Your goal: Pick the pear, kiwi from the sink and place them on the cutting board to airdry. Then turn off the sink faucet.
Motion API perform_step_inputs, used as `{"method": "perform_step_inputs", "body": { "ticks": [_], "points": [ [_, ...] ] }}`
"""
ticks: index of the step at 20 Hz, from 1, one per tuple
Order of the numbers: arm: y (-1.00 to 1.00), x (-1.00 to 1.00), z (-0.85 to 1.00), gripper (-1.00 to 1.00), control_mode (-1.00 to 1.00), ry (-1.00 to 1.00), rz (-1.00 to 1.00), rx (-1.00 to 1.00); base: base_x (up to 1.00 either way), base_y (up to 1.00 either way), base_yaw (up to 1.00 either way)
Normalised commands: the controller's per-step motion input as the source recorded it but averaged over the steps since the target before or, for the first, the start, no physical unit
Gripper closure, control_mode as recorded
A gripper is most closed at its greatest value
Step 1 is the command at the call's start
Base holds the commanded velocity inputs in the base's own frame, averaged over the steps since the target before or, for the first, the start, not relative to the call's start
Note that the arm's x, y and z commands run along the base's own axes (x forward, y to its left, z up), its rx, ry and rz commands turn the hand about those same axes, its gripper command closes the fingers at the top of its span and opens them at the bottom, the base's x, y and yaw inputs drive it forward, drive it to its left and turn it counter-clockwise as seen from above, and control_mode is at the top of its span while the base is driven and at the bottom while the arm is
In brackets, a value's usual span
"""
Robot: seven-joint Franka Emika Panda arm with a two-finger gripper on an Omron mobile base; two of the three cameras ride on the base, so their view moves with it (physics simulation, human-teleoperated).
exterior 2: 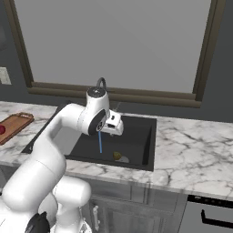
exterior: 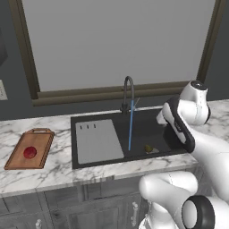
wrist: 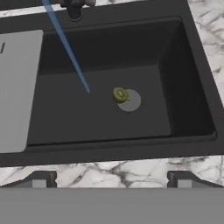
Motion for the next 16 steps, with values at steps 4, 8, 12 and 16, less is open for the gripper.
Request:
{"method": "perform_step_inputs", "body": {
  "ticks": [4,8,12,16],
  "points": [
    [0.00,0.22,-0.32,-1.00,-1.00,0.00,0.00,0.00,0.00,0.00,0.00],
    [0.00,0.24,-0.28,-1.00,-1.00,0.00,0.00,0.00,0.00,0.00,0.00],
    [0.00,0.22,-0.18,-1.00,-1.00,0.00,0.00,0.00,0.00,0.00,0.00],
    [0.00,0.25,-0.12,-1.00,-1.00,0.00,0.00,0.00,0.00,0.00,0.00]
  ]
}}
